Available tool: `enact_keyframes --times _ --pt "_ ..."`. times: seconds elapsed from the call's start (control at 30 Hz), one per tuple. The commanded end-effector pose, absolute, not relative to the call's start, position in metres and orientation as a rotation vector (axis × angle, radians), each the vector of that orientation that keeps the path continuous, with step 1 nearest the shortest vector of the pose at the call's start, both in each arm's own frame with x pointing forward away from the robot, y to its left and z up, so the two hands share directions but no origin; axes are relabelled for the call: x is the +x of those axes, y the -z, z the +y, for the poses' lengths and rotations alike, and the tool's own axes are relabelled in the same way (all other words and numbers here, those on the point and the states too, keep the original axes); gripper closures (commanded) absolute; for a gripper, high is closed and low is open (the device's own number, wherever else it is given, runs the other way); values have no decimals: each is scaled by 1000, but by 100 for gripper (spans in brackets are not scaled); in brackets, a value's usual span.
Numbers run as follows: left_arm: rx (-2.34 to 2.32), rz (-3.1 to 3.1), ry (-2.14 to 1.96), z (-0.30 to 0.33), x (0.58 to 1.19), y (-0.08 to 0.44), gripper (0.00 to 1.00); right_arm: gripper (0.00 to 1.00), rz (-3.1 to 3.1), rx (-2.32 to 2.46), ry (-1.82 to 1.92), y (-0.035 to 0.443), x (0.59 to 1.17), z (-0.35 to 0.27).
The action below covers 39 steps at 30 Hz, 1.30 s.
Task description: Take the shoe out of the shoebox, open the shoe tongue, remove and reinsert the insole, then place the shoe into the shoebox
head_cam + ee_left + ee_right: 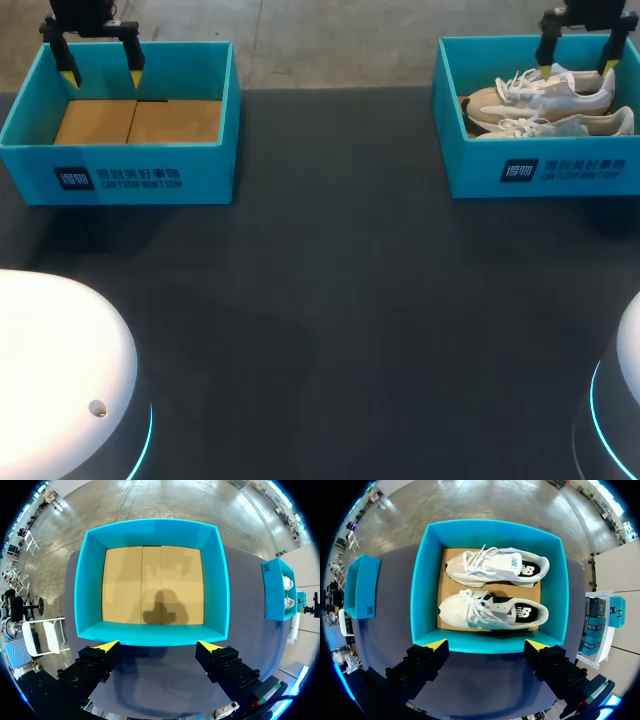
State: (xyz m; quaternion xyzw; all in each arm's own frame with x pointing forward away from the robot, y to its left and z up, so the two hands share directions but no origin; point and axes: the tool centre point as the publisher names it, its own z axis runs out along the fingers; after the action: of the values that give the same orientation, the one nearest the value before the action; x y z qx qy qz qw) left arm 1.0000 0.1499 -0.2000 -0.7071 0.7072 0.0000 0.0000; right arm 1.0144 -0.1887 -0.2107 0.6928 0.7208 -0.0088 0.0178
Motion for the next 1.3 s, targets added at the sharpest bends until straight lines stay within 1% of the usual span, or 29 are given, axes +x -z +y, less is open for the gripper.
enact_keyframes --times 0.03,0.17,0.43,0.63,1.23,1.3 --pt "-2221 2222 0 150 1000 200 0 0 2267 2162 -13 224 1024 -209" --pt "-2221 2222 0 150 1000 200 0 0 2287 2155 -42 234 1030 -224" --pt "-2221 2222 0 150 1000 200 0 0 2258 2124 58 246 1041 -252" --pt "-2221 2222 0 150 1000 200 0 0 2236 2143 58 258 1043 -272" --pt "-2221 2222 0 150 1000 200 0 0 2185 2114 105 293 1041 -304" --pt "-2221 2222 0 150 1000 200 0 3 2186 2115 104 295 1040 -307"
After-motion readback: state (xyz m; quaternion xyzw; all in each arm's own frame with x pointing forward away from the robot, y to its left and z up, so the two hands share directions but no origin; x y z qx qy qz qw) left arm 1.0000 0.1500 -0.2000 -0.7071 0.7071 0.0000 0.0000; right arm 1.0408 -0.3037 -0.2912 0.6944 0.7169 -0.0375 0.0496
